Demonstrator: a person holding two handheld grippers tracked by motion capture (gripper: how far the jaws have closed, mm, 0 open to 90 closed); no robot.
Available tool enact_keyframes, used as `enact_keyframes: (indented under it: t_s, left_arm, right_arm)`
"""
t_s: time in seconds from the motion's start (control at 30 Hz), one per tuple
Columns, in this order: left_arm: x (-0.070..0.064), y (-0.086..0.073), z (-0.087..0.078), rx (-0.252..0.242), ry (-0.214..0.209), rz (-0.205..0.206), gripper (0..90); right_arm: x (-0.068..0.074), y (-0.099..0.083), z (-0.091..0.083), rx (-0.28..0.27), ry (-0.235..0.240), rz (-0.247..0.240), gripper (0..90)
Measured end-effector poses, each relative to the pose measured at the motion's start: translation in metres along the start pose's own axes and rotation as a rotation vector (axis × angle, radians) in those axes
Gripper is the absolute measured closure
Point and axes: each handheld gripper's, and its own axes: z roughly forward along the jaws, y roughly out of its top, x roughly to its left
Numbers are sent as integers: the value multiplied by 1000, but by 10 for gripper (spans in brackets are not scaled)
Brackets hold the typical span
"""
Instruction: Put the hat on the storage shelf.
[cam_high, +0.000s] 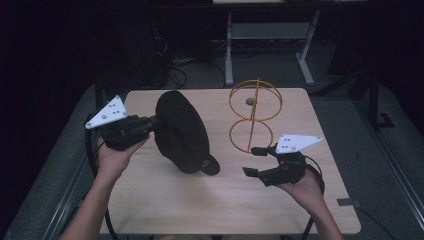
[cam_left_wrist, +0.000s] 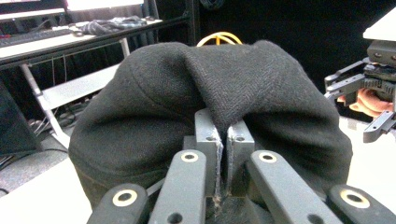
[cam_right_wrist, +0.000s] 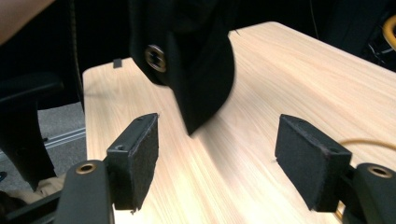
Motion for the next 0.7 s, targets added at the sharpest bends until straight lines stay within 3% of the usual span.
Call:
enact_keyframes:
  t_s: [0.37, 0.7]
  left_arm:
    - [10, 8, 2, 3, -5, -27, 870]
    - [14, 17, 13, 36, 0, -33, 870]
  right_arm:
    - [-21, -43, -18, 50, -104, 73, 274]
    - [-33, -56, -26, 49, -132, 98, 273]
